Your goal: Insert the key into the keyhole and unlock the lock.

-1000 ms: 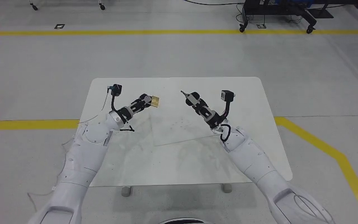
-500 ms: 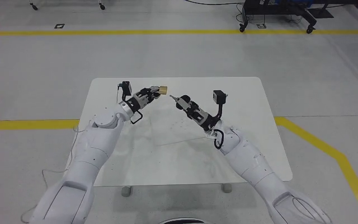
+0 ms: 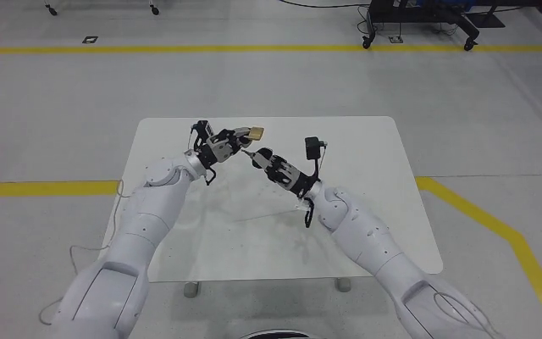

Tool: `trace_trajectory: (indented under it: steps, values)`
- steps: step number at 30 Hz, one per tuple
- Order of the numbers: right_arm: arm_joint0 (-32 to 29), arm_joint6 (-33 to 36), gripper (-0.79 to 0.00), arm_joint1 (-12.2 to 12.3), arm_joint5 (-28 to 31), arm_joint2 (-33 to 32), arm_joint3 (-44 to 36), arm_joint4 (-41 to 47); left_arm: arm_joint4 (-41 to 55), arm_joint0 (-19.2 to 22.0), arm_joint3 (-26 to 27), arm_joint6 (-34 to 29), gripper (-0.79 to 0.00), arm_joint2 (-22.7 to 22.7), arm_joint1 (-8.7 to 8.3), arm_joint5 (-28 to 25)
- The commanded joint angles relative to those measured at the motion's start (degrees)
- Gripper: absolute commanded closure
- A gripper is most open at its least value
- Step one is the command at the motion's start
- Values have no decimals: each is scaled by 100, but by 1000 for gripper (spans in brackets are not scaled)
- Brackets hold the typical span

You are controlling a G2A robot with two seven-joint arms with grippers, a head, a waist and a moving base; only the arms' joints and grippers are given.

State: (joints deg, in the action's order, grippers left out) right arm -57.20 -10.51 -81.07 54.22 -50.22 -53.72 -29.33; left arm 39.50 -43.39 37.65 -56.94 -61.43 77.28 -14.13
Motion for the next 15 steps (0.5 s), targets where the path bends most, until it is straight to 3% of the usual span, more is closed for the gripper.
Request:
trace_trajectory:
  steps: [1, 15]
  values:
    - [37, -160, 0, -30, -17, 8, 66, -142, 18, 5, 35, -131, 0, 16, 13, -3]
    - [245, -1235, 0, -170, -106, -217, 618, -675, -91, 61, 139, -683, 0, 27, 29, -45]
